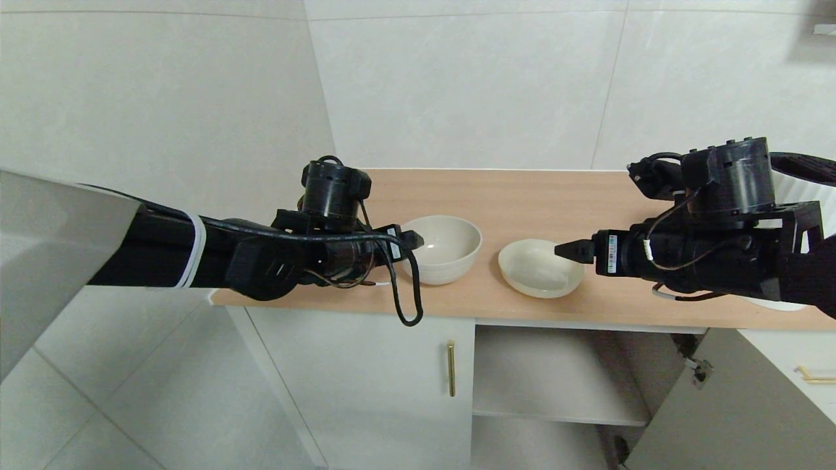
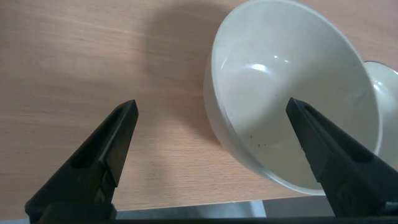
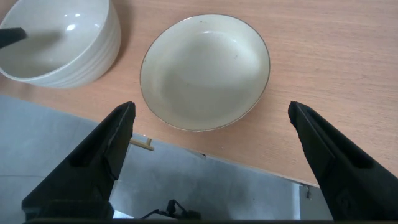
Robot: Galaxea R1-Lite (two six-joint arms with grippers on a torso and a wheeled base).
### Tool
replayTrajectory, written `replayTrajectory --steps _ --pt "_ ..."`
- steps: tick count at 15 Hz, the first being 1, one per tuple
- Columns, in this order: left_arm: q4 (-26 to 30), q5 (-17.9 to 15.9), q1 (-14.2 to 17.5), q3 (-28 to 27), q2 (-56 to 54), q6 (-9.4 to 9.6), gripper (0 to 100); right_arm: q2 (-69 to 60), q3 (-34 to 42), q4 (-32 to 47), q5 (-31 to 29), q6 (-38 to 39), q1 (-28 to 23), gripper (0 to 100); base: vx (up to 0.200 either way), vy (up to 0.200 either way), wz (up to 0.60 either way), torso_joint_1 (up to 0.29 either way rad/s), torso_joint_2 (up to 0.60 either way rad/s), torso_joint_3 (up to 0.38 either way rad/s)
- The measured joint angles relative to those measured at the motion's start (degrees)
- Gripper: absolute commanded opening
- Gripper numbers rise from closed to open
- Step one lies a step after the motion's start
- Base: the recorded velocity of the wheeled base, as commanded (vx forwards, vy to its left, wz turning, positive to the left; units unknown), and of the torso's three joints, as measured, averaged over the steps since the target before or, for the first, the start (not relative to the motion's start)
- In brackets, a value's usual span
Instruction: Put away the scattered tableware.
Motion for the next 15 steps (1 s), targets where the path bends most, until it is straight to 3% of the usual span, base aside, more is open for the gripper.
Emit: replayTrajectory --steps 10,12,15 --pt "-0.01 0.00 0.01 0.13 -0.49 -0.07 0 0.37 -0.28 0.12 -0.30 -0.06 0.02 100 0.000 0.000 0.00 0.000 0.00 0.000" --pt "0.00 0.05 0.00 0.17 -0.80 -0.22 0 1.50 -1.24 0.28 -3.45 0.28 0.05 100 0.000 0.000 0.00 0.000 0.00 0.000" --pt "0.00 0.09 0.00 0.20 -1.54 -1.11 0 5.52 -3.60 0.15 -14.04 0.96 0.91 100 0.000 0.000 0.00 0.000 0.00 0.000"
